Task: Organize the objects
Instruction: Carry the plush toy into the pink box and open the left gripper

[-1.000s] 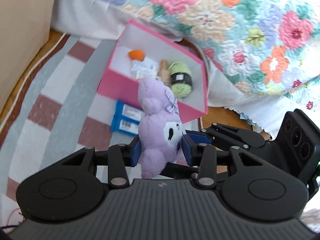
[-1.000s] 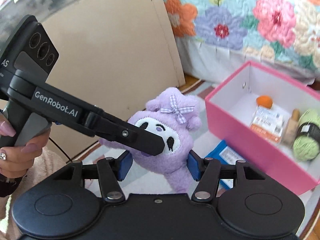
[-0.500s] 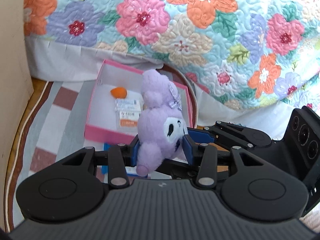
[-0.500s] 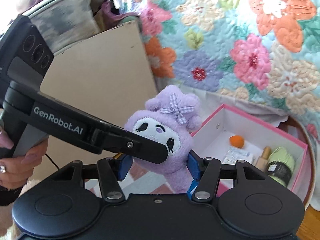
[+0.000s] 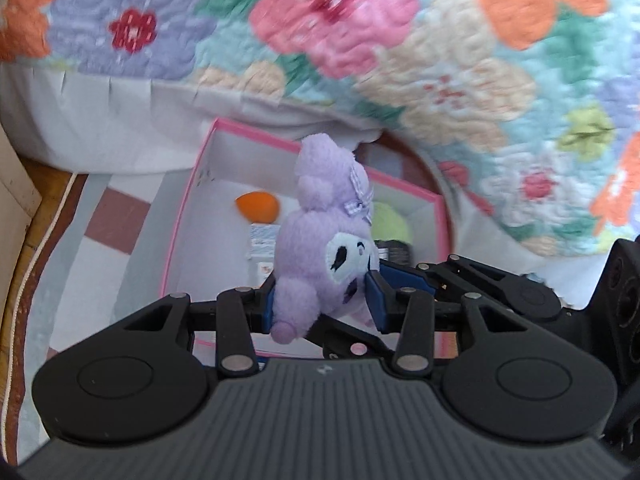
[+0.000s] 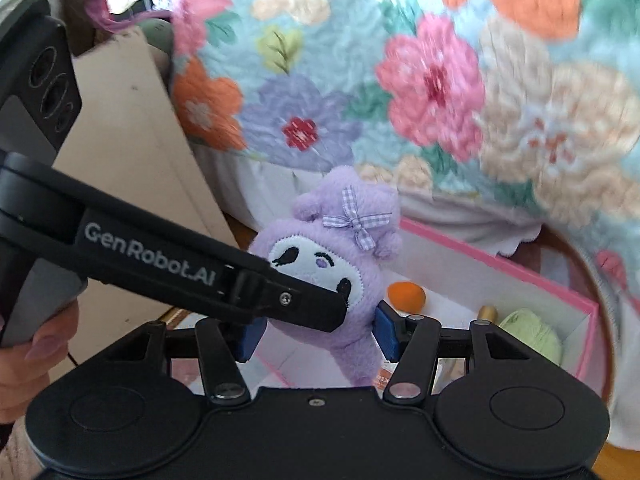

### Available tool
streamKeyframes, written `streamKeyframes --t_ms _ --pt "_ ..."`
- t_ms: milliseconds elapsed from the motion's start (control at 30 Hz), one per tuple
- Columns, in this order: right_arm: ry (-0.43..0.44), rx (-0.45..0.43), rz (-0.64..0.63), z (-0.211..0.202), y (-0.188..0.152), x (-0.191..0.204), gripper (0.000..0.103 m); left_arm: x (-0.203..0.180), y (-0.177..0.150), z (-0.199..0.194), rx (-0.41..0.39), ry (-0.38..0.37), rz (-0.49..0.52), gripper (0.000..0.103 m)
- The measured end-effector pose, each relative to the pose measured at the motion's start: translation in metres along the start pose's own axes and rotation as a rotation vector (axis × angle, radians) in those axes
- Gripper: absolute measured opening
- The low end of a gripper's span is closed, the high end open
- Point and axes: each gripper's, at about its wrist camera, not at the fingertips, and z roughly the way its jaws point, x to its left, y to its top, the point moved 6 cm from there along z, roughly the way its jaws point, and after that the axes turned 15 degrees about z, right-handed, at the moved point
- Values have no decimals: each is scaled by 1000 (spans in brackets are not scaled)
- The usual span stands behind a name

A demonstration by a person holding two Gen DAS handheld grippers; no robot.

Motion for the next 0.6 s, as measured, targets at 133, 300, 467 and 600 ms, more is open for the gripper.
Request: streamKeyframes --t_ms 133,300,467,600 --pt "25 25 82 27 -11 -20 61 18 -10 27 35 -11 -64 42" --pt "58 80 117 50 -27 -32 59 24 -22 49 103 25 -49 42" --pt "83 115 176 65 -29 -42 59 27 -22 62 137 83 -36 43" --pt "96 121 210 77 -27 -47 58 34 -20 66 120 119 -62 43"
